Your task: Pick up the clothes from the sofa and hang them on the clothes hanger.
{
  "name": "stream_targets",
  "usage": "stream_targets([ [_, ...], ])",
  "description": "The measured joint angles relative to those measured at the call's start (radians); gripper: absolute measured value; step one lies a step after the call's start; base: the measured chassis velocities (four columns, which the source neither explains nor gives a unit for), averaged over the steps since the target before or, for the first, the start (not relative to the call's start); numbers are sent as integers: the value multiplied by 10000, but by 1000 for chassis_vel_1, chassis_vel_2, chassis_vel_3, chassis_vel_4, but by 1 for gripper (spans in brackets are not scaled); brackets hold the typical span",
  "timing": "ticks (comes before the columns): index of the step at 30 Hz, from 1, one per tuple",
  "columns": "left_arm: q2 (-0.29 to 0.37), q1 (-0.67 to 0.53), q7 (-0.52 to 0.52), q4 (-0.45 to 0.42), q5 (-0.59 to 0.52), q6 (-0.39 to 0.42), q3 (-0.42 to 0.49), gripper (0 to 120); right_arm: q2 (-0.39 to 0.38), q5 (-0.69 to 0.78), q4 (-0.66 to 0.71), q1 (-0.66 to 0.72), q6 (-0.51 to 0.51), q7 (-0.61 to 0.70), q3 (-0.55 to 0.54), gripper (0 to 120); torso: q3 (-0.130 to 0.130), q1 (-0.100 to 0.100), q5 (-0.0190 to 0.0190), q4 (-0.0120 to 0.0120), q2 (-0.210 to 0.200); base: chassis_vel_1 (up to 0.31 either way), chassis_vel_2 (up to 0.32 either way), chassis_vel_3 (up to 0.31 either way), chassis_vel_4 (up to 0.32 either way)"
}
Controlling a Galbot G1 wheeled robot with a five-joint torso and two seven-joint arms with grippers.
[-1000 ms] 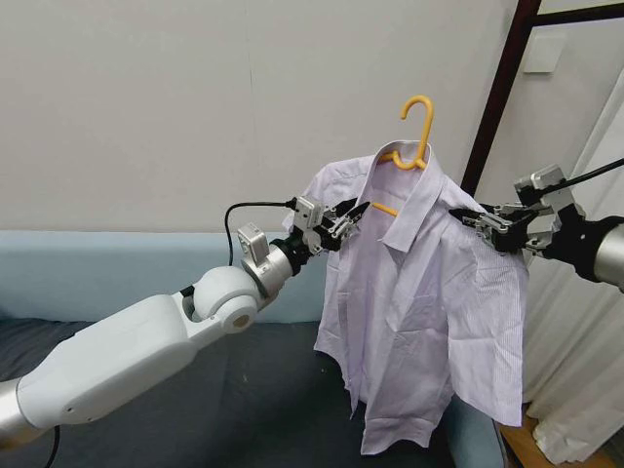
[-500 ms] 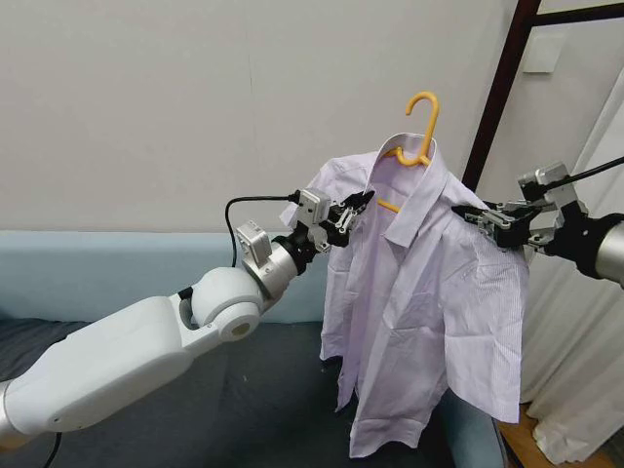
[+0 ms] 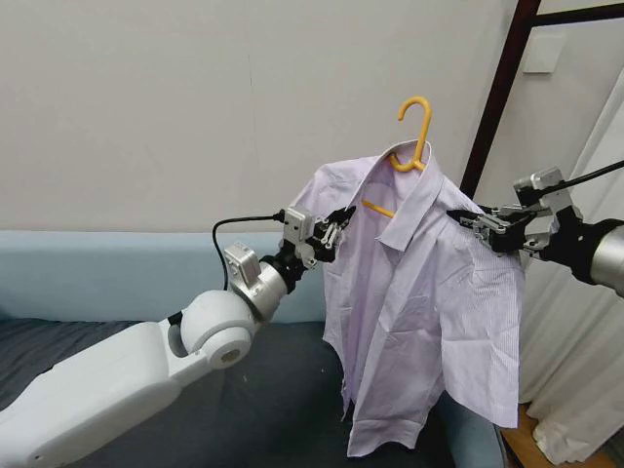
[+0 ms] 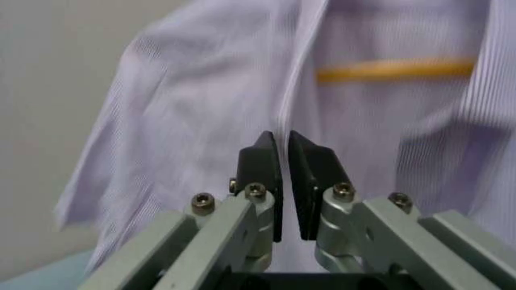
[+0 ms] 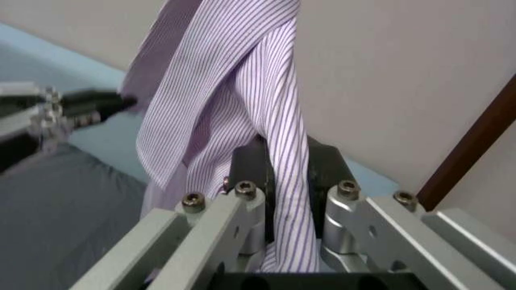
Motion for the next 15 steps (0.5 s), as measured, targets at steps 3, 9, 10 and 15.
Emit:
stream_targets([
  [3,145,1132,-521,-407,654,266,-424,26,118,82,71,12,31,352,-28,8,0,0,0,0,0,0,0,0,0],
  [9,426,3259,-611,-1098,945,166,-2384,47,545,474,258,44,-23,1228,44,8,0,0,-1,1,0,0,0,0,0],
  [10,426,3259,-611,-1098,945,166,-2384,47,545,474,258,44,-23,1228,44,8,0,0,-1,1,0,0,0,0,0],
  [15,403,5244,-843,-1569,1193,-78,-3922,64,892,968,343,59,-319,2293,214,8,0,0,-2,2,0,0,0,0,0],
])
